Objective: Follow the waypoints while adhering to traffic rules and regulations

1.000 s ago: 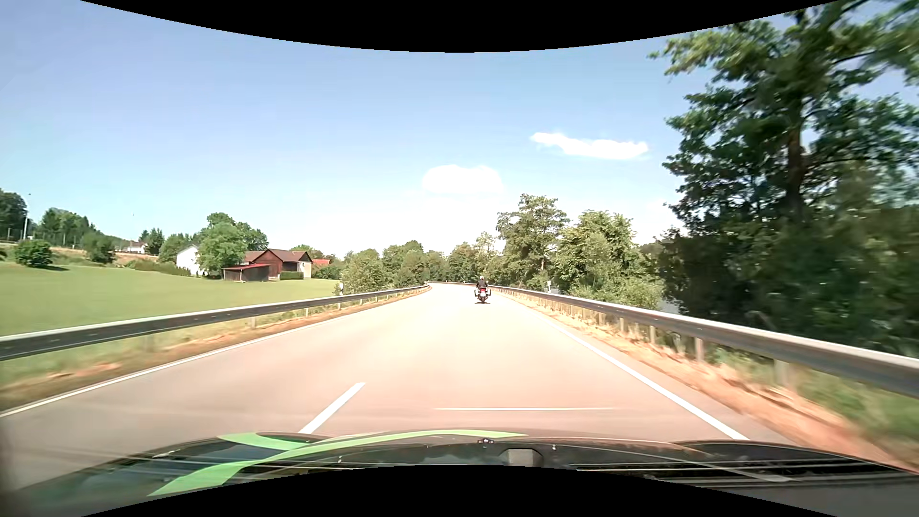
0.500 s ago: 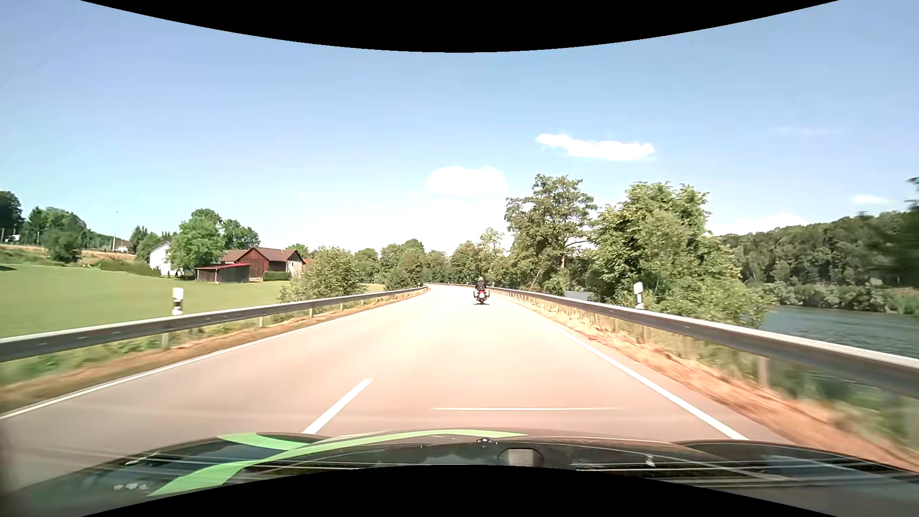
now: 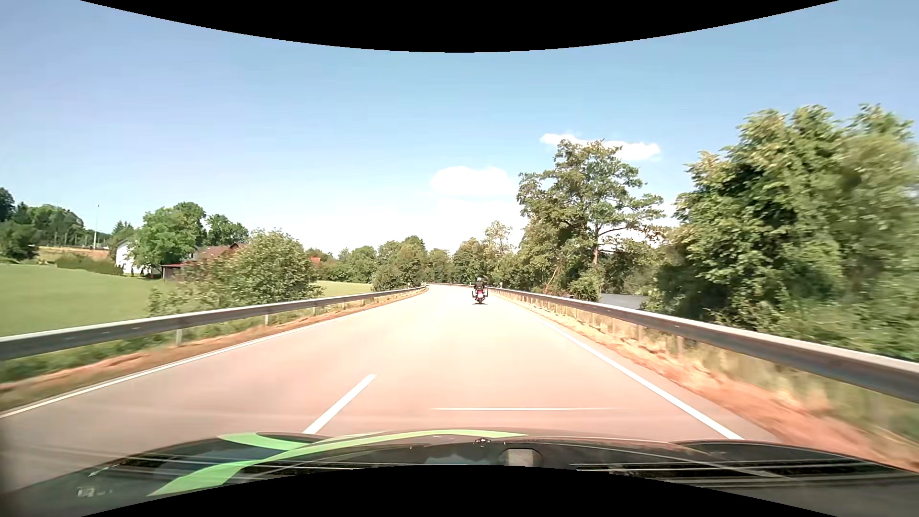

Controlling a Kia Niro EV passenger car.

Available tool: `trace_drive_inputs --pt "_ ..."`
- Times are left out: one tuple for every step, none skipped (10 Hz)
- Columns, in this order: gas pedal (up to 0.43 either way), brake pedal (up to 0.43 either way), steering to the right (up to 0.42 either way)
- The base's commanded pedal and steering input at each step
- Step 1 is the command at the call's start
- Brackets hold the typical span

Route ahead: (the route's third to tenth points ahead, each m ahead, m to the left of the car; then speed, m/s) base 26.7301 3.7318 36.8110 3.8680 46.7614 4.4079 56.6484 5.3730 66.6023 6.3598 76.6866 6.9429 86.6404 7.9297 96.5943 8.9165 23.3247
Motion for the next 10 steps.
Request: trace_drive_inputs --pt "0.220 0.000 -0.006" --pt "0.228 0.000 -0.007" --pt "0.240 0.000 -0.007" --pt "0.260 0.000 -0.007" --pt "0.280 0.000 -0.007" --pt "0.287 0.000 -0.007" --pt "0.311 0.000 -0.007" --pt "0.319 0.000 -0.007" --pt "0.319 0.000 -0.007" --pt "0.319 0.000 -0.007"
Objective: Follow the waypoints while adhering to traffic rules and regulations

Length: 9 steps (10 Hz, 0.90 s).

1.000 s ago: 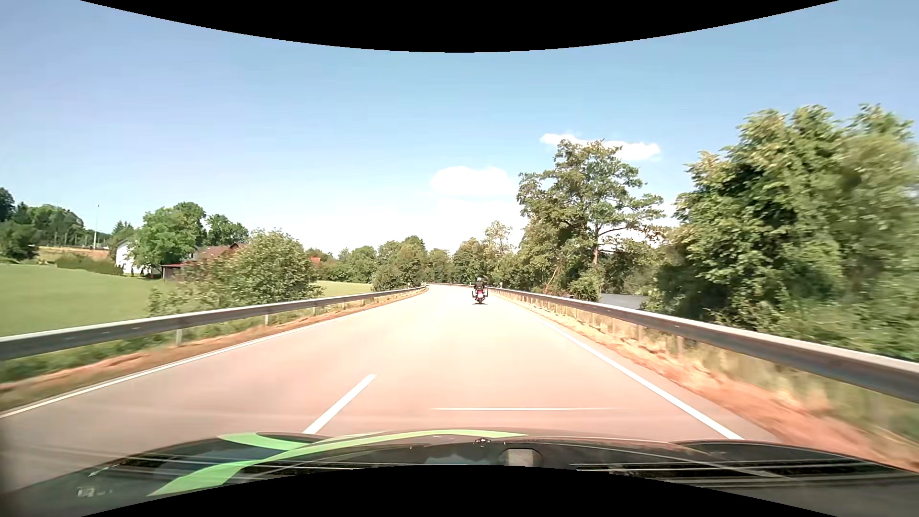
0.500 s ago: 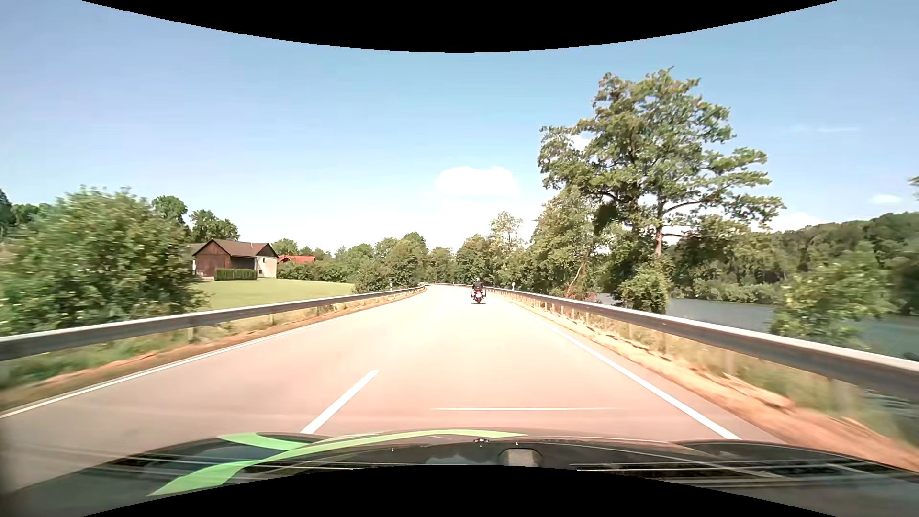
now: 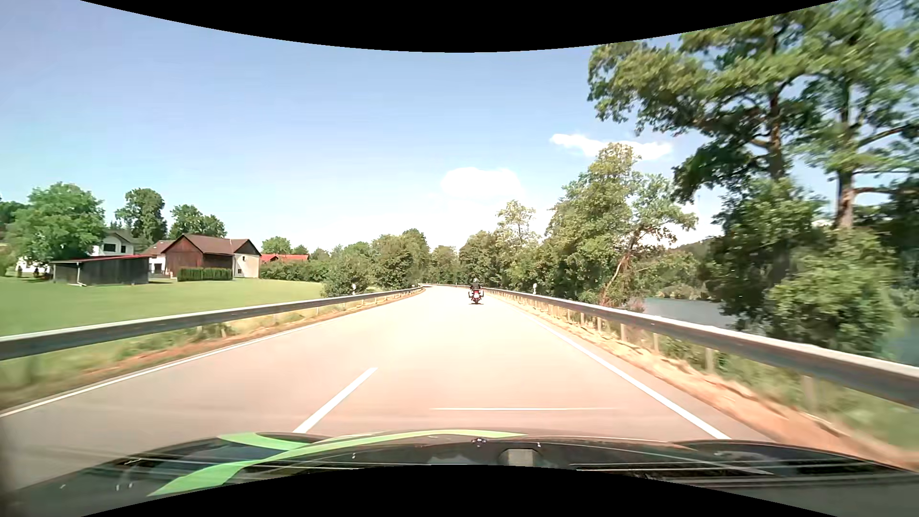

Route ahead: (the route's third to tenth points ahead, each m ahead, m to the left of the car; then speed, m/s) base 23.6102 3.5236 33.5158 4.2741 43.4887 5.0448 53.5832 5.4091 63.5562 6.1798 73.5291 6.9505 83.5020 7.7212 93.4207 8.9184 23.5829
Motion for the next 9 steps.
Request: trace_drive_inputs --pt "0.311 0.000 -0.007" --pt "0.248 0.000 -0.008" --pt "0.240 0.000 -0.009" --pt "0.240 0.000 -0.010" --pt "0.240 0.000 -0.010" --pt "0.248 0.000 -0.010" --pt "0.260 0.000 -0.010" --pt "0.280 0.000 -0.010" --pt "0.299 0.000 -0.010"
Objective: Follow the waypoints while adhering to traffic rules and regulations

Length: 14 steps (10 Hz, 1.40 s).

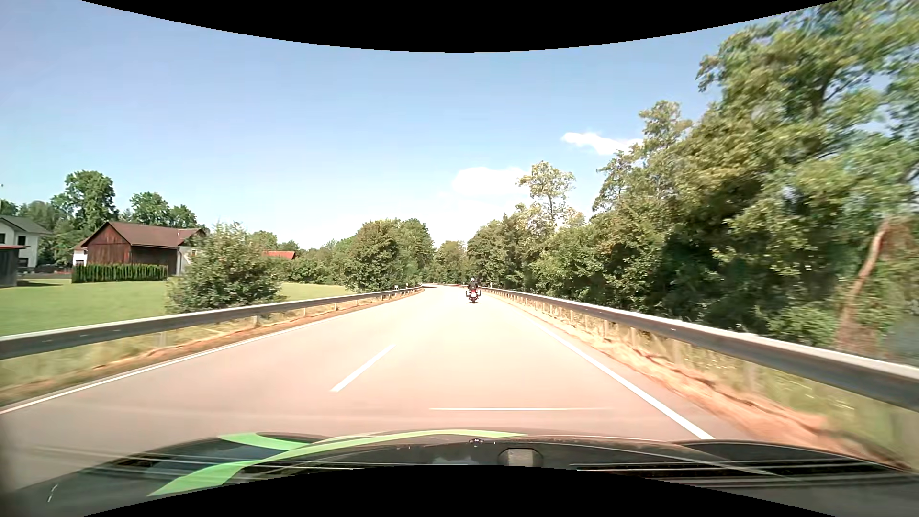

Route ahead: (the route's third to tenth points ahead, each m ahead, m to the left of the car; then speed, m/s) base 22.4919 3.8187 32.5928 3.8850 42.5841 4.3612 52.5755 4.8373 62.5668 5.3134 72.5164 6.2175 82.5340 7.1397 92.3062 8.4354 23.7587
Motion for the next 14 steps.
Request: trace_drive_inputs --pt "0.299 0.000 -0.010" --pt "0.299 0.000 -0.010" --pt "0.311 0.000 -0.010" --pt "0.311 0.000 -0.010" --pt "0.311 0.000 -0.010" --pt "0.268 0.000 -0.010" --pt "0.260 0.000 -0.010" --pt "0.260 0.000 -0.011" --pt "0.260 0.000 -0.011" --pt "0.268 0.000 -0.011" --pt "0.268 0.000 -0.011" --pt "0.268 0.000 -0.011" --pt "0.220 0.000 -0.011" --pt "0.189 0.000 -0.010"
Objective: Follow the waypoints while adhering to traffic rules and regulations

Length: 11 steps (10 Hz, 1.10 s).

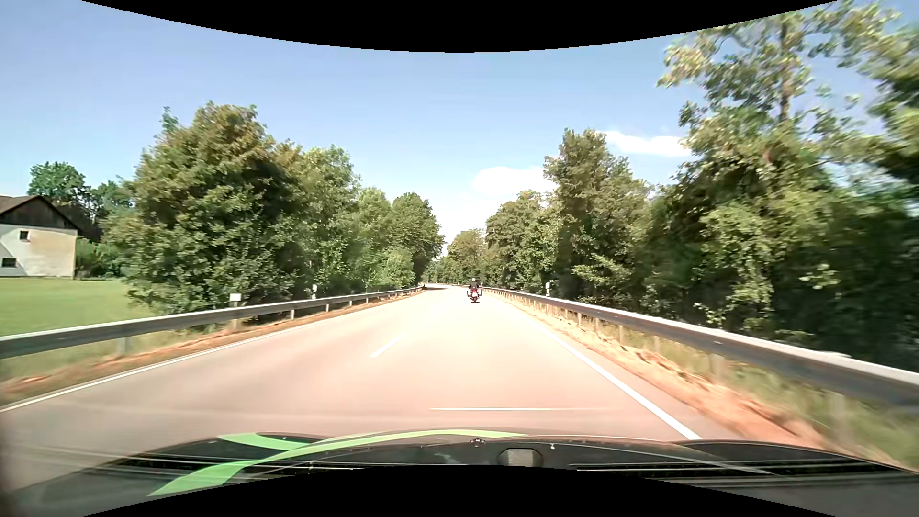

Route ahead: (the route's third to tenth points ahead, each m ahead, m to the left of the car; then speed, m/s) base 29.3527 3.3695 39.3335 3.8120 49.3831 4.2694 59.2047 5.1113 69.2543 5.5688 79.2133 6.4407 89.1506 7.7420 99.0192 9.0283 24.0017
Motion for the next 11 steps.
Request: trace_drive_inputs --pt "0.177 0.000 -0.010" --pt "0.157 0.000 -0.010" --pt "0.157 0.000 -0.011" --pt "0.150 0.000 -0.011" --pt "0.138 0.000 -0.011" --pt "0.130 0.000 -0.011" --pt "0.130 0.000 -0.010" --pt "0.130 0.000 -0.009" --pt "0.130 0.000 -0.009" --pt "0.130 0.000 -0.008" --pt "0.138 0.000 -0.008"
